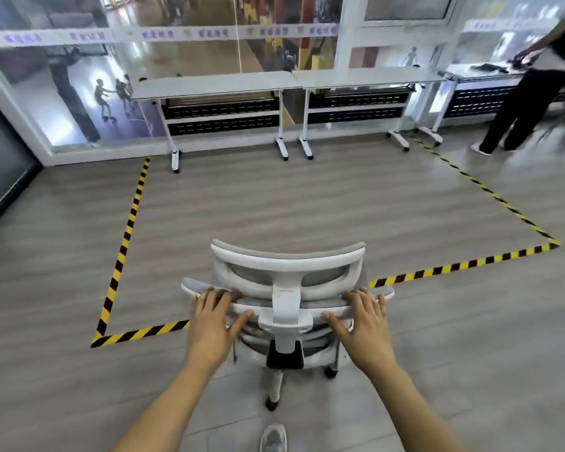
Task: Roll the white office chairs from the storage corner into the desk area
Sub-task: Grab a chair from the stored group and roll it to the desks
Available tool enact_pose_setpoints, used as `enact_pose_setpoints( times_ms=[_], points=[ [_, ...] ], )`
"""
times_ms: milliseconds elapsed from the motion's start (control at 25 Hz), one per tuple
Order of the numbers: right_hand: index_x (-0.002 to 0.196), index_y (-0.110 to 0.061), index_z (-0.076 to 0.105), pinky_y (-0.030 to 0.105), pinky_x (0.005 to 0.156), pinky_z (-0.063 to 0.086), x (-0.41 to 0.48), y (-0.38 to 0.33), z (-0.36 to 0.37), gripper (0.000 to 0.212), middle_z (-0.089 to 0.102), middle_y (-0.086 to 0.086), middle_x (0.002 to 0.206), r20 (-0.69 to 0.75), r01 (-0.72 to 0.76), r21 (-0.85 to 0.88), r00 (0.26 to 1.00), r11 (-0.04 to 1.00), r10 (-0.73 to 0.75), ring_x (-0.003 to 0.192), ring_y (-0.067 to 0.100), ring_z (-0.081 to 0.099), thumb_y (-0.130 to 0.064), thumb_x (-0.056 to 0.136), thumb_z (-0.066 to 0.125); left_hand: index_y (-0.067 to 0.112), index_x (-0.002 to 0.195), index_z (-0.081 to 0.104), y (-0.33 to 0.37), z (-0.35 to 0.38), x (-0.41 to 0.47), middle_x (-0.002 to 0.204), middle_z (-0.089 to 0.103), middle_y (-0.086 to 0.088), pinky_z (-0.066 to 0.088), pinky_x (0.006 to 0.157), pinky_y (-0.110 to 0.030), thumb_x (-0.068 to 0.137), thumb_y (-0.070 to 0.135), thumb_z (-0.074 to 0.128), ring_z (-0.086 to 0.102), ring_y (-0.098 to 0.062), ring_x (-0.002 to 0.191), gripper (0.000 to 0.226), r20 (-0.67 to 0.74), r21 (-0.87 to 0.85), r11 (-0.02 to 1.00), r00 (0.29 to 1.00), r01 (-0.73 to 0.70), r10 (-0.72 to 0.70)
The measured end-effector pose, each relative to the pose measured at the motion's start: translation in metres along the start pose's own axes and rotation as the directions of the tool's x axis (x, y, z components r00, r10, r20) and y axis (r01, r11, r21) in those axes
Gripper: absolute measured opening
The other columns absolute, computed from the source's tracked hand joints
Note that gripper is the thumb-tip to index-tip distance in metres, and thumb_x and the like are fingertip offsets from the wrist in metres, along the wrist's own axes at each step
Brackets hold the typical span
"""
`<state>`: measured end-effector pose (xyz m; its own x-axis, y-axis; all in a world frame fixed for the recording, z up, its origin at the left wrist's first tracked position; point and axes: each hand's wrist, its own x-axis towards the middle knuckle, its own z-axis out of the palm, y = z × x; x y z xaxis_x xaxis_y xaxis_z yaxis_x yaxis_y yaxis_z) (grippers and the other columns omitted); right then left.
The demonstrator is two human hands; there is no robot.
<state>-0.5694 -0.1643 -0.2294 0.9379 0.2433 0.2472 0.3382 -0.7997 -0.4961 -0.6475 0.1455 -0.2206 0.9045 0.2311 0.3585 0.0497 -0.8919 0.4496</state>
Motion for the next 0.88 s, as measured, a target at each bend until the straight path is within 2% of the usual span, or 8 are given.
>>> enact_pose_setpoints(
  times_ms=[160,320,480,560,640,760,880],
  points=[
    [0.128,-0.024,0.058,0.045,0.127,0.009,0.111,0.070,-0.010,0.072,0.053,-0.006,0.138,-0.028,-0.073,-0.057,0.997,0.996,0.071,0.146,0.014,0.031,-0.081,0.087,0.039,0.026,0.116,0.064,0.032,0.078,0.124,0.121,0.059,0.003,0.034,0.110,-0.049,0.091,0.062,0.051,0.046,-0.026,0.125,0.046,0.027,-0.033,0.999,0.999,-0.031,0.032],
    [0.127,-0.023,0.060,0.048,0.123,0.024,0.232,0.144,-0.024,0.076,0.053,0.002,0.143,-0.087,-0.166,-0.106,0.984,0.980,0.157,0.148,0.020,0.030,-0.082,0.085,0.038,0.027,0.115,0.064,0.074,0.156,0.261,0.119,0.059,0.003,0.038,0.106,-0.051,0.091,0.064,0.051,0.047,-0.026,0.123,0.047,0.059,-0.069,0.993,0.993,-0.095,0.099],
    [0.137,-0.024,0.053,0.042,0.126,0.014,0.355,0.215,-0.043,0.074,0.039,0.001,0.155,-0.057,-0.274,-0.022,0.960,0.961,0.273,0.153,0.016,0.012,-0.076,0.086,0.046,0.031,0.113,0.065,0.123,0.234,0.397,0.116,0.061,0.004,0.040,0.103,-0.053,0.086,0.066,0.052,0.047,-0.023,0.118,0.046,0.074,-0.103,0.989,0.990,-0.108,0.116],
    [0.138,-0.025,0.051,0.039,0.127,0.007,0.425,0.265,-0.051,0.071,0.037,-0.001,0.154,-0.061,-0.267,-0.010,0.962,0.964,0.266,0.153,0.015,0.010,-0.074,0.087,0.047,0.032,0.114,0.064,0.149,0.282,0.469,0.117,0.061,0.004,0.039,0.106,-0.052,0.088,0.068,0.050,0.049,-0.023,0.120,0.047,0.094,-0.082,0.988,0.986,-0.130,0.138],
    [0.138,-0.025,0.050,0.037,0.127,0.002,0.495,0.319,-0.058,0.073,0.036,-0.002,0.154,-0.077,-0.245,0.006,0.966,0.969,0.245,0.154,0.014,0.009,-0.078,0.088,0.041,0.033,0.115,0.062,0.176,0.330,0.538,0.119,0.060,0.004,0.037,0.108,-0.052,0.089,0.067,0.050,0.047,-0.022,0.123,0.045,0.105,-0.063,0.988,0.984,-0.140,0.146],
    [0.138,-0.027,0.048,0.036,0.127,-0.001,0.607,0.402,-0.075,0.079,0.035,-0.003,0.154,-0.063,-0.241,0.022,0.968,0.970,0.242,0.154,0.015,0.008,-0.083,0.085,0.033,0.034,0.116,0.062,0.225,0.401,0.642,0.120,0.060,0.005,0.036,0.108,-0.050,0.088,0.065,0.051,0.047,-0.022,0.123,0.043,0.116,-0.031,0.992,0.985,-0.124,0.127],
    [0.141,-0.025,0.047,0.039,0.127,0.002,0.722,0.470,-0.097,0.078,0.034,-0.001,0.156,0.001,-0.250,0.015,0.968,0.968,0.250,0.154,0.017,0.007,-0.079,0.086,0.036,0.031,0.119,0.062,0.266,0.463,0.748,0.121,0.061,0.003,0.039,0.105,-0.049,0.091,0.061,0.046,0.051,-0.025,0.123,0.044,0.138,-0.013,0.989,0.979,-0.151,0.151]
  ],
)
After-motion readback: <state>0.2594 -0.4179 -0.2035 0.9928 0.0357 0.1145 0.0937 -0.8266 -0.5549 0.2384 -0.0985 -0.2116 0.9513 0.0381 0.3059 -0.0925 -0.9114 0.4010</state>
